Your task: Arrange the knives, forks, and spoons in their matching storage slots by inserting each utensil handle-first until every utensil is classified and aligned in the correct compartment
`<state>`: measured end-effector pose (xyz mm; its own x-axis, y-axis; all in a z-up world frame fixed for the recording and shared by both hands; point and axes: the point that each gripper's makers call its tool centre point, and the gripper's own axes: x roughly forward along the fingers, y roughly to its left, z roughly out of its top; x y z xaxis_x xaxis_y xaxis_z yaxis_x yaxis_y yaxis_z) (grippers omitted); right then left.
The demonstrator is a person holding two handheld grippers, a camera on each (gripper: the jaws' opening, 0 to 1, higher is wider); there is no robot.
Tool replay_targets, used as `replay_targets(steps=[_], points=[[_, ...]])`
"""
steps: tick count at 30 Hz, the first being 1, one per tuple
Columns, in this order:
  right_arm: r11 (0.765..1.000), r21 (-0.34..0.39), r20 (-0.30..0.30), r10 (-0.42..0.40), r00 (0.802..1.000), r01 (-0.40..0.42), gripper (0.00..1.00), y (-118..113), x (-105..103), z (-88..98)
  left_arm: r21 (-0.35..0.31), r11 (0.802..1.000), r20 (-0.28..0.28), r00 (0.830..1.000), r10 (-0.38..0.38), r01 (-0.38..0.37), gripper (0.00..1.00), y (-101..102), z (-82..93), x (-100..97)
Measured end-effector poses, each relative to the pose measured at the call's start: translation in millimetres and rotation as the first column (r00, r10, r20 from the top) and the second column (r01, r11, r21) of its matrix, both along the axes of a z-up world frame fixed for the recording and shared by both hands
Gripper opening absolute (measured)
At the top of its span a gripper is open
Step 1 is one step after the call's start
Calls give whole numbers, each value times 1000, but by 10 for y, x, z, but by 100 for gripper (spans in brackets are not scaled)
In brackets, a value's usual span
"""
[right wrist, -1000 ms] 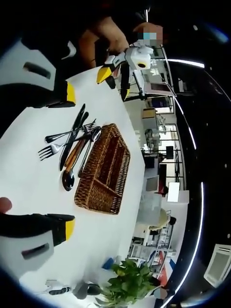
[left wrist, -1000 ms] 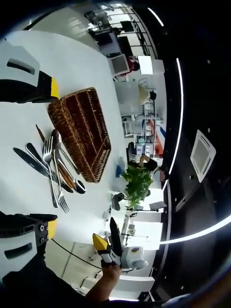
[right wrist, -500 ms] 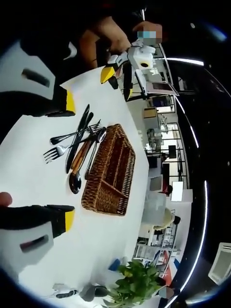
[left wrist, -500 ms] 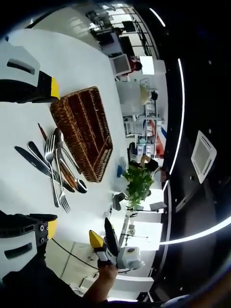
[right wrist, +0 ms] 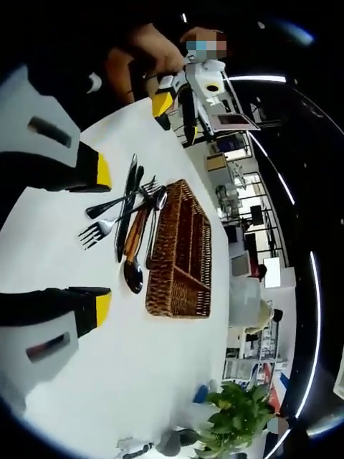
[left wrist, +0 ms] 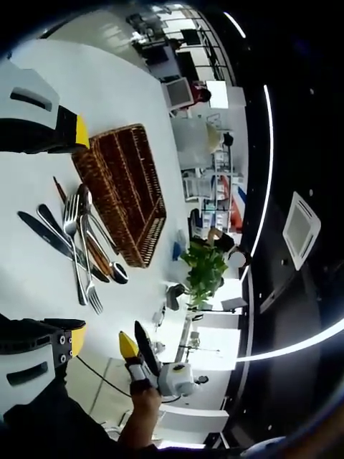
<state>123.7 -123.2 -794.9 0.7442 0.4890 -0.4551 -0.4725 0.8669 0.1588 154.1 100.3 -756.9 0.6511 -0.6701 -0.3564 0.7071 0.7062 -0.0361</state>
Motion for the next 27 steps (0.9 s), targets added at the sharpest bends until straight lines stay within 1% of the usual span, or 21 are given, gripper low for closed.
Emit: replay_targets(steps=[2, 3, 7, 9, 10, 12, 17, 23, 27], points=[[1000, 7, -12, -13, 1000, 13, 51, -6, -7, -67, -2, 1000, 3, 1000, 2, -2, 100, -1, 9, 2], [1000, 24, -25, -19, 1000, 19, 50, 0, -17, -105, -3, 1000, 5, 1000, 2, -2, 100, -2, 14, 2], [997, 66, -44, -39, 998, 42, 45, -3, -26, -181, 1, 1000, 4, 1000, 5, -5, 100, 14, 9, 10], [993, 106, -58, -52, 997, 58, 41, 3, -30, -210, 1, 1000, 4, 1000, 5, -5, 100, 15, 9, 6], [989, 133, -68, -64, 996, 73, 41, 1, -30, -228, -1, 1000, 4, 1000, 2, -2, 100, 7, 9, -1], [983, 161, -92, -72, 993, 86, 41, 5, -38, -274, -2, 1000, 2, 1000, -3, 3, 100, -9, 2, -15], [983, 157, -105, -84, 991, 100, 37, 1, -45, -374, -4, 1000, -2, 1000, -9, 9, 100, -44, -22, -35], [976, 185, -131, -88, 987, 111, 32, 41, -33, -466, -4, 1000, -1, 1000, -11, 11, 100, -68, -14, -61], [971, 211, -140, -86, 986, 114, 30, 82, -17, -485, 1, 1000, -4, 1000, -11, 11, 100, -70, -16, -82]])
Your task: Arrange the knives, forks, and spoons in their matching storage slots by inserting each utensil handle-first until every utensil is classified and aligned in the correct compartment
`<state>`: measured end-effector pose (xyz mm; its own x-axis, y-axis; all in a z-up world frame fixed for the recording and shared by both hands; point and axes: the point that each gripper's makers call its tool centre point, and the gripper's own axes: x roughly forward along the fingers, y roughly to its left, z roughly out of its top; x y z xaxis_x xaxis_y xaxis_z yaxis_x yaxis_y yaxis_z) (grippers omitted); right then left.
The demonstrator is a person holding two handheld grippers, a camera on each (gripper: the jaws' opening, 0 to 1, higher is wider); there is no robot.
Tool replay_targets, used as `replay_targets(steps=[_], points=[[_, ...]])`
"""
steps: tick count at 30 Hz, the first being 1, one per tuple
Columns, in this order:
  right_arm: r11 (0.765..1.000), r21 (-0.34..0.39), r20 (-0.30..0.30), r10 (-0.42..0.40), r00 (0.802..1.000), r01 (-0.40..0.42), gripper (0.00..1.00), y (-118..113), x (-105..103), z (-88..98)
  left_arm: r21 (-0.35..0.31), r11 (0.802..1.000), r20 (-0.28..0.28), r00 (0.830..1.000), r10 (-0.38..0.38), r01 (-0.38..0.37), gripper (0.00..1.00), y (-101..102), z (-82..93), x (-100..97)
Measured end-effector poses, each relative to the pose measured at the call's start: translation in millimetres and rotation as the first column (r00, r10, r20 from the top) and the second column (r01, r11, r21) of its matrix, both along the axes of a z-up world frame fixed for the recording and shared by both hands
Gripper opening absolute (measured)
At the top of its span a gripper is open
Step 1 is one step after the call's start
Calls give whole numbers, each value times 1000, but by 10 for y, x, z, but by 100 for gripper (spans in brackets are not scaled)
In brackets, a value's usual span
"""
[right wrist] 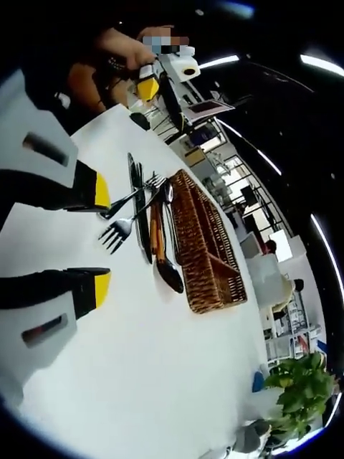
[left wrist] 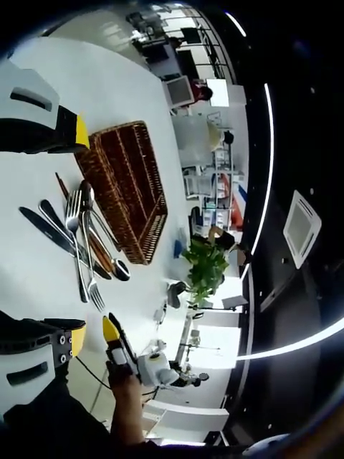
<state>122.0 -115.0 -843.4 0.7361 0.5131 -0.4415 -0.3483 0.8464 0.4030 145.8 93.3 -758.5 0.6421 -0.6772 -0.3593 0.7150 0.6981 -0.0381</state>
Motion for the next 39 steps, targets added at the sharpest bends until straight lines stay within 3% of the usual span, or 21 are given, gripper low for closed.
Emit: replay_targets(steps=[16, 31, 35, 39], points=[[995, 93, -54, -27, 998, 32, 27, 105, 91, -157, 6, 1000, -7, 1000, 2, -2, 100, 18, -30, -41], [965, 242, -96, -75, 993, 97, 18, 158, 223, -170, 8, 1000, -17, 1000, 5, -5, 100, 50, -70, -44], [966, 237, -98, -83, 992, 104, 10, 142, 238, -194, 10, 1000, -20, 1000, 5, -5, 100, 57, -88, -44], [966, 239, -97, -76, 992, 97, 9, 144, 228, -199, 9, 1000, -23, 1000, 7, -7, 100, 66, -101, -47]])
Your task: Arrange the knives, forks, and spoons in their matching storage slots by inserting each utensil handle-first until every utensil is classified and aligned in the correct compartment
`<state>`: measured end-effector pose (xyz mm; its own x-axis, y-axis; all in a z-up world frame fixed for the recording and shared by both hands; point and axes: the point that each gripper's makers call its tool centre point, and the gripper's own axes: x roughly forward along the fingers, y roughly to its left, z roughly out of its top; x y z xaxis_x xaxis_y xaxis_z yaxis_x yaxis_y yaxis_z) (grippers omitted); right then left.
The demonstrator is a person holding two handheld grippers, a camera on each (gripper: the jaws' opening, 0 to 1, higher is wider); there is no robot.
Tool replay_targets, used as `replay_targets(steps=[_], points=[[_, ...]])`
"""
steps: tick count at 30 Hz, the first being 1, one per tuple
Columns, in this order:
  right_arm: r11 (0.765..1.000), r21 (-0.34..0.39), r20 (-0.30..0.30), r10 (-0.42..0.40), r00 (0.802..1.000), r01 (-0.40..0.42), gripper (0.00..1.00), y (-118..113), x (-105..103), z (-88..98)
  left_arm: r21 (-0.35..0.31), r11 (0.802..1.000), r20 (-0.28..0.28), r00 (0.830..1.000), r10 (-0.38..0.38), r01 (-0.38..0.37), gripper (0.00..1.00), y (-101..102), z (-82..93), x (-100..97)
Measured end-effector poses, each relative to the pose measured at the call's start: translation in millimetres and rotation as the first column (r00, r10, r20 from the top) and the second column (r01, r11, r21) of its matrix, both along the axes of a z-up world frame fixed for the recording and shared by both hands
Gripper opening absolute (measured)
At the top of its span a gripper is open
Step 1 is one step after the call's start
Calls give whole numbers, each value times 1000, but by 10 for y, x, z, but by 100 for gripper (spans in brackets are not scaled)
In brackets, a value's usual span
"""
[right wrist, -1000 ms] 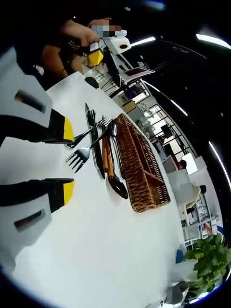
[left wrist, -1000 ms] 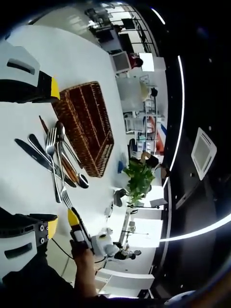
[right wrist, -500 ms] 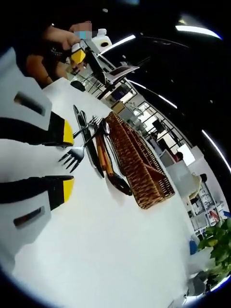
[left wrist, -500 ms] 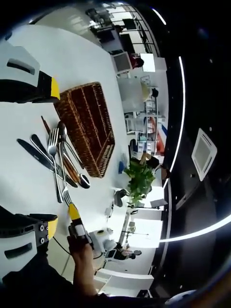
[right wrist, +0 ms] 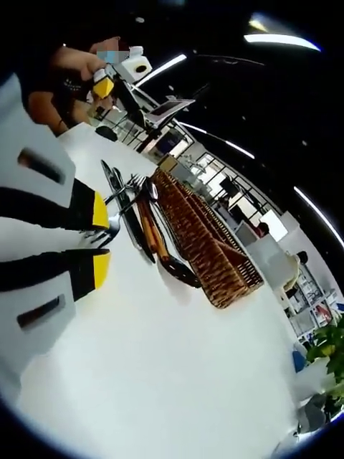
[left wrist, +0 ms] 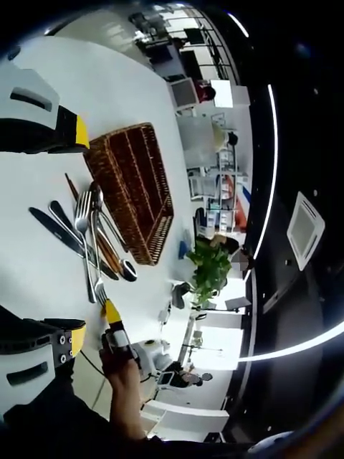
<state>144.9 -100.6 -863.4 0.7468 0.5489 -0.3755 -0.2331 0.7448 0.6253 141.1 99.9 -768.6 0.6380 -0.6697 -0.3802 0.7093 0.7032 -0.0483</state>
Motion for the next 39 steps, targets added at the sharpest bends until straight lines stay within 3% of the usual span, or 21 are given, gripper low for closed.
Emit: replay_targets(steps=[4, 7, 9, 22, 27, 39], points=[[999, 36, -19, -10, 1000, 11, 14, 5, -15, 28, 3, 1000, -2, 1000, 0, 0, 100, 7, -19, -4], [1000, 9, -29, -10, 1000, 10, 8, -14, -41, -13, 4, 1000, -4, 1000, -1, 1, 100, 6, -28, -7], [1000, 29, -36, -5, 999, 6, 6, -1, -49, -32, 6, 1000, -5, 1000, -4, 4, 100, 1, -42, -10], [1000, 21, -44, 21, 999, -20, 4, 8, -81, -7, 13, 1000, -10, 1000, -25, 25, 100, -62, -74, -45], [1000, 14, -24, 18, 1000, -18, 0, -12, -86, 76, 16, 999, -13, 999, -40, 40, 100, -111, -99, -55], [999, -10, 2, 41, 999, -41, 0, -42, -138, 150, 24, 996, -9, 996, -87, 87, 100, -299, -151, -51]])
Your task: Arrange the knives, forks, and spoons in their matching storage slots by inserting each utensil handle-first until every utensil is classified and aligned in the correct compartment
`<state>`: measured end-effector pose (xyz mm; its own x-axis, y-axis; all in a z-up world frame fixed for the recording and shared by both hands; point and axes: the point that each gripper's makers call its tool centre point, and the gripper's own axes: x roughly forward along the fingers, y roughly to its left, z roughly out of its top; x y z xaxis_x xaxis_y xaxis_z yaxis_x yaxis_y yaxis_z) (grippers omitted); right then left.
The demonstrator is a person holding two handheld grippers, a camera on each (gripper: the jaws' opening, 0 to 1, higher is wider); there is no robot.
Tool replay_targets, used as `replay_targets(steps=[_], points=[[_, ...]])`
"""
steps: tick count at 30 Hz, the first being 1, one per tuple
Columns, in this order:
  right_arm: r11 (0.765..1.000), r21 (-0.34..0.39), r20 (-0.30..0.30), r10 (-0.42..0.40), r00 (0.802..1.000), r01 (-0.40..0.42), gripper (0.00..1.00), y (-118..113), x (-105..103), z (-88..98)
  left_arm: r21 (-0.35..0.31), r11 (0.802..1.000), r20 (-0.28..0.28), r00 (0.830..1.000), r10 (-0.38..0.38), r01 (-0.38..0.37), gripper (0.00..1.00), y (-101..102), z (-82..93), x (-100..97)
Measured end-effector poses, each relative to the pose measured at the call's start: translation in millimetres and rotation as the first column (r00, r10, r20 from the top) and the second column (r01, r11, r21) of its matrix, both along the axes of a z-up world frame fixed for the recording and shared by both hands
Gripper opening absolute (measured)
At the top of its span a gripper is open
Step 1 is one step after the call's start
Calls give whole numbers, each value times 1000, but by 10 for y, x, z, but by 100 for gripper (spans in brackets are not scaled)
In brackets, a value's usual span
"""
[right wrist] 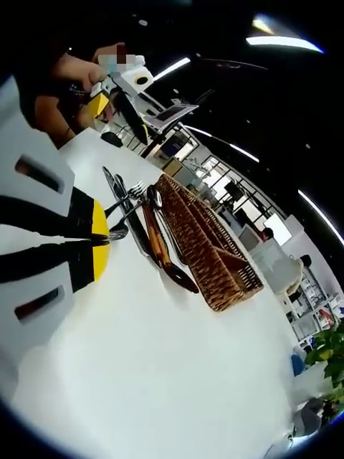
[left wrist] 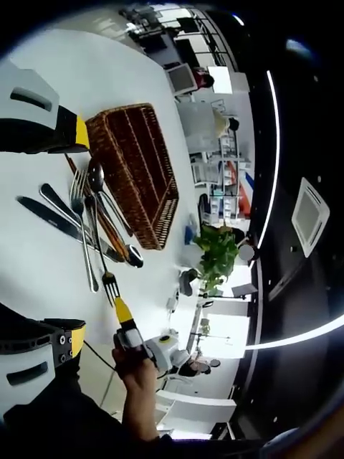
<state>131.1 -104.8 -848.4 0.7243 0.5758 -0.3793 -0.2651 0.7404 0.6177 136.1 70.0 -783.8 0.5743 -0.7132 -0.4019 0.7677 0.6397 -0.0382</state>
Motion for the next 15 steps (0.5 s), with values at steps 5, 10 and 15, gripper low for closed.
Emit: replay_targets(steps=[5, 10, 15], points=[[1000, -10, 20, 10, 1000, -10, 0, 8, 3, 69, 2, 1000, 3, 1000, -3, 3, 100, -4, 4, -2], [1000, 1, 34, 9, 999, -9, 0, -3, 14, 137, 1, 1000, 4, 1000, 7, -7, 100, 36, 2, -4], [1000, 27, 44, -5, 999, 4, 0, -48, 9, 211, 6, 1000, -1, 1000, 4, -4, 100, 54, -41, 14]])
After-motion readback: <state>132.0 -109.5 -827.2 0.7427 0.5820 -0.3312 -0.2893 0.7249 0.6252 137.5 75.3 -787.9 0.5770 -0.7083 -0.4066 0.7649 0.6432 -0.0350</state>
